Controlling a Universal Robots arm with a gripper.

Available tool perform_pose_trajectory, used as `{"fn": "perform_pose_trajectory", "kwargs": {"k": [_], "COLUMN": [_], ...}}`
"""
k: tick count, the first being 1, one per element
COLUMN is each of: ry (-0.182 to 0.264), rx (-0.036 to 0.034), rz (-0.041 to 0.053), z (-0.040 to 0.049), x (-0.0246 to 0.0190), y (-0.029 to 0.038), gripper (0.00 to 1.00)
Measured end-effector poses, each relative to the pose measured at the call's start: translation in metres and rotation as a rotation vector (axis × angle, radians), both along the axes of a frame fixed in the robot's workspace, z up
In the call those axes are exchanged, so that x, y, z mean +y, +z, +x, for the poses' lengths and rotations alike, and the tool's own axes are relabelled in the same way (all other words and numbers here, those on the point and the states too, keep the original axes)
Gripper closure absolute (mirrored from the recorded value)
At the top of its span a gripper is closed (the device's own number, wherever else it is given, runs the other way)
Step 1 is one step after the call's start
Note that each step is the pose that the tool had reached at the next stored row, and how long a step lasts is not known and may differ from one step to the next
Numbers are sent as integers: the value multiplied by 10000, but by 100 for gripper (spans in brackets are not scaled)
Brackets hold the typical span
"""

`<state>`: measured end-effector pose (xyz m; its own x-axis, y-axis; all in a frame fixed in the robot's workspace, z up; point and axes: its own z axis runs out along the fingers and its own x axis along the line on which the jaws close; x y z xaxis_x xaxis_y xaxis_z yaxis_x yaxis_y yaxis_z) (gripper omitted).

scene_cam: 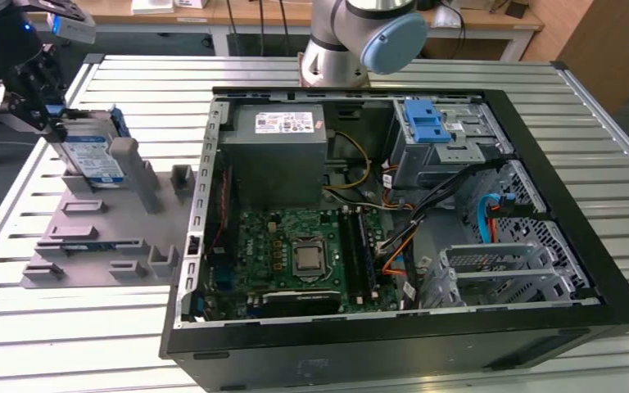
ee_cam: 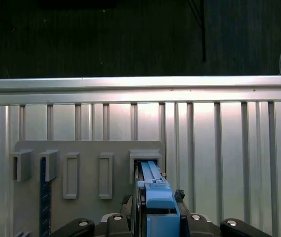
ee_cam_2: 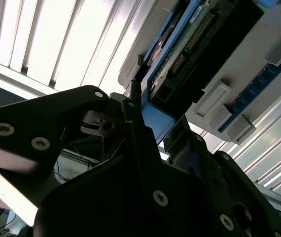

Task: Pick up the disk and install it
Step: 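Pick up the disk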

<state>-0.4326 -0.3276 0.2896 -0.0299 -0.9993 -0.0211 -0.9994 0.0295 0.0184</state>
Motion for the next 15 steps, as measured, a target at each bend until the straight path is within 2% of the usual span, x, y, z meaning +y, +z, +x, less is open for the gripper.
{"fn": "perform_pose_trajectory", "kwargs": {"k": [3,4,12,15], "ry": [-6,-7,-19,-19], "rx": [1,1,-1,-1], "rz": [-2,-1,0,0], "z": [0,0,0,0], "x": [0,0,0,0], "y": [0,0,0,21], "gripper": [58,64,64,64]}}
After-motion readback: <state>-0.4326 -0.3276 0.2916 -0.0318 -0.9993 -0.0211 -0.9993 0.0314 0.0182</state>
